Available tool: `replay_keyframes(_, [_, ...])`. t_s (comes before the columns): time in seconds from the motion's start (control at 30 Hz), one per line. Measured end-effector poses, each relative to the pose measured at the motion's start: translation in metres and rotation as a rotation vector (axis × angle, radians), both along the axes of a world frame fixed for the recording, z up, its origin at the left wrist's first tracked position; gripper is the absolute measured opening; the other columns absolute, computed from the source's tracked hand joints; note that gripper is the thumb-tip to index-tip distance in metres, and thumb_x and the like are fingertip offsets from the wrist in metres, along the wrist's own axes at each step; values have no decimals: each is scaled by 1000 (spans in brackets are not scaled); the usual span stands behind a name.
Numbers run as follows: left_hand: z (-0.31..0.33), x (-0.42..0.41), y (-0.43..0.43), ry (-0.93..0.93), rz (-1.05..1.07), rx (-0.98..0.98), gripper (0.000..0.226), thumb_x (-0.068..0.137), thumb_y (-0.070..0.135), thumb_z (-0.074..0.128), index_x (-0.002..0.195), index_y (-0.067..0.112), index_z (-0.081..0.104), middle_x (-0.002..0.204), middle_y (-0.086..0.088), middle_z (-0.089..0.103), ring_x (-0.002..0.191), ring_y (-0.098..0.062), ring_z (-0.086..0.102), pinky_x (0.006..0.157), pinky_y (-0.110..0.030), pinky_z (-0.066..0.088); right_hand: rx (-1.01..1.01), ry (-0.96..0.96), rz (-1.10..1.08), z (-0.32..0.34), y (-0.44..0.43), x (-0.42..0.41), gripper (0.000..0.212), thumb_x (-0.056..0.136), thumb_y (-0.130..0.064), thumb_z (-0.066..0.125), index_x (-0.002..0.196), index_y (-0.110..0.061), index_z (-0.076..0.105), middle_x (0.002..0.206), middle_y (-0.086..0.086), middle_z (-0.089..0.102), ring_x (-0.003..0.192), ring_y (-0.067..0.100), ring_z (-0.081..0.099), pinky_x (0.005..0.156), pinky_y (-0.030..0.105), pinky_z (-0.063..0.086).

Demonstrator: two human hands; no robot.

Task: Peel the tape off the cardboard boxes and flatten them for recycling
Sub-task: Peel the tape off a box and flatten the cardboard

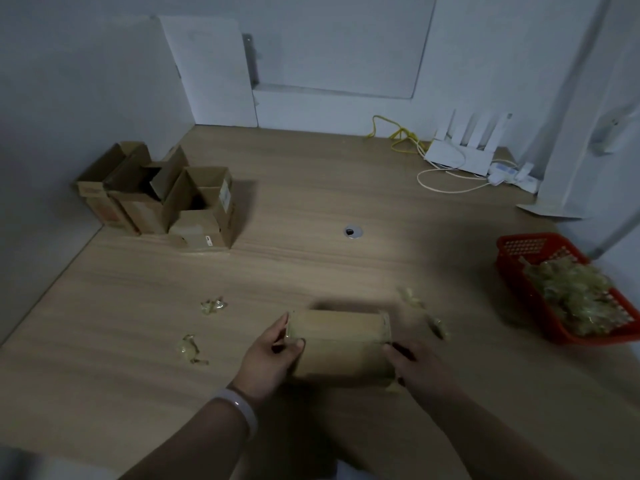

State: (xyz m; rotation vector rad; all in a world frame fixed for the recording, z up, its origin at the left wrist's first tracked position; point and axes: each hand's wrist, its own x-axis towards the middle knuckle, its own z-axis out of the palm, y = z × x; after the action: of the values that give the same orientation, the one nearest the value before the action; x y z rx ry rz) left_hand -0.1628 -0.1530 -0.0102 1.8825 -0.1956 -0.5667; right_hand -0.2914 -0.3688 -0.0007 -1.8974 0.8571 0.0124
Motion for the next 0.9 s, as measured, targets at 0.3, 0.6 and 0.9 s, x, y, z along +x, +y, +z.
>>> replay_keyframes(0.3, [-20,-6,0,-56,-123,171,65,89,17,65,146,18,35,140,3,48,122,-10,52,108,-27,37,49,111,84,-18,-5,-2,58,88,-29,68,139,-30,43,101,-1,62,90,20,63,67,38,58])
replay_keyframes(0.6, [-24,-1,-7,36,64,129,58,82,21,74,133,14,48,110,2,59,96,-12,59,78,-16,47,-634,-1,485,-10,10,21,75,88,-18,54,151,-35,17,160,-6,13,145,13,9,112,23,4])
replay_keyframes(0.9, [-20,-17,14,42,71,221,7,81,34,73,77,31,68,78,16,69,75,1,63,63,-5,42,-935,-95,817,-23,39,25,71,81,-57,44,141,-19,48,147,9,44,136,30,41,110,51,33])
